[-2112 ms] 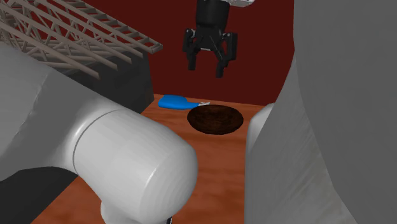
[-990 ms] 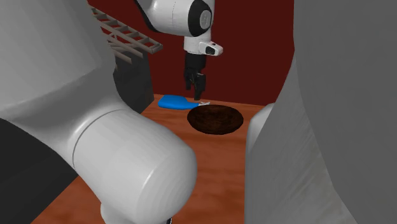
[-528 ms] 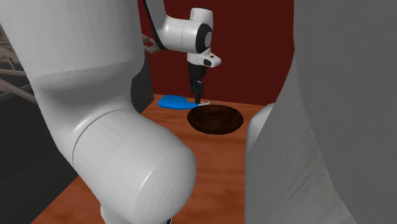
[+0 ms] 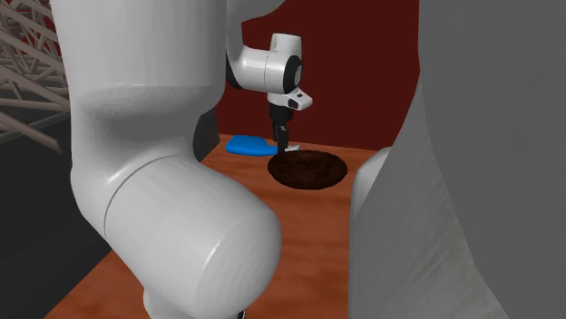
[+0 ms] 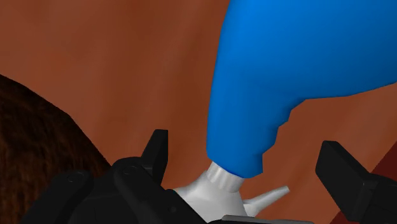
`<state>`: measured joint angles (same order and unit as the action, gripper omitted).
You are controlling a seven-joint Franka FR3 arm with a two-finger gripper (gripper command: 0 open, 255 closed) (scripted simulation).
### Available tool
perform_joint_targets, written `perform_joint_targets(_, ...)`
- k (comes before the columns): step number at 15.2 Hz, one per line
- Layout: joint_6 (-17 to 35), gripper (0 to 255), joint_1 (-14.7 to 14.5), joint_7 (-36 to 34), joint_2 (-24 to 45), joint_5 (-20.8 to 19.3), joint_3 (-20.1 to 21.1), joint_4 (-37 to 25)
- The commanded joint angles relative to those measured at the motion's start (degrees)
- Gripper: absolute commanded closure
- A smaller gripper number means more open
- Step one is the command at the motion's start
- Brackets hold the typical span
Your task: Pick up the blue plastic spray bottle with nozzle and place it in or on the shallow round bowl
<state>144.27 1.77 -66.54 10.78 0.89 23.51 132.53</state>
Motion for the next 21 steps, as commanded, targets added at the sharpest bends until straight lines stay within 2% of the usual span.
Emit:
perform_joint_targets(1,1.8,0,-0.3,-0.7,1.9,-1.1,-0.4,0.1)
perform_joint_targets(9,1.8,0,-0.3,-0.7,1.9,-1.1,-0.4,0.1)
perform_joint_targets(10,1.8,255,-0.4,-0.7,1.9,-1.1,-0.4,0.1)
perform_joint_targets(19,1.8,255,-0.3,-0.7,1.9,-1.1,-0.4,0.1)
perform_joint_targets(21,0.4,255,-0.1,-0.3,0.5,-0.3,-0.1,0.0)
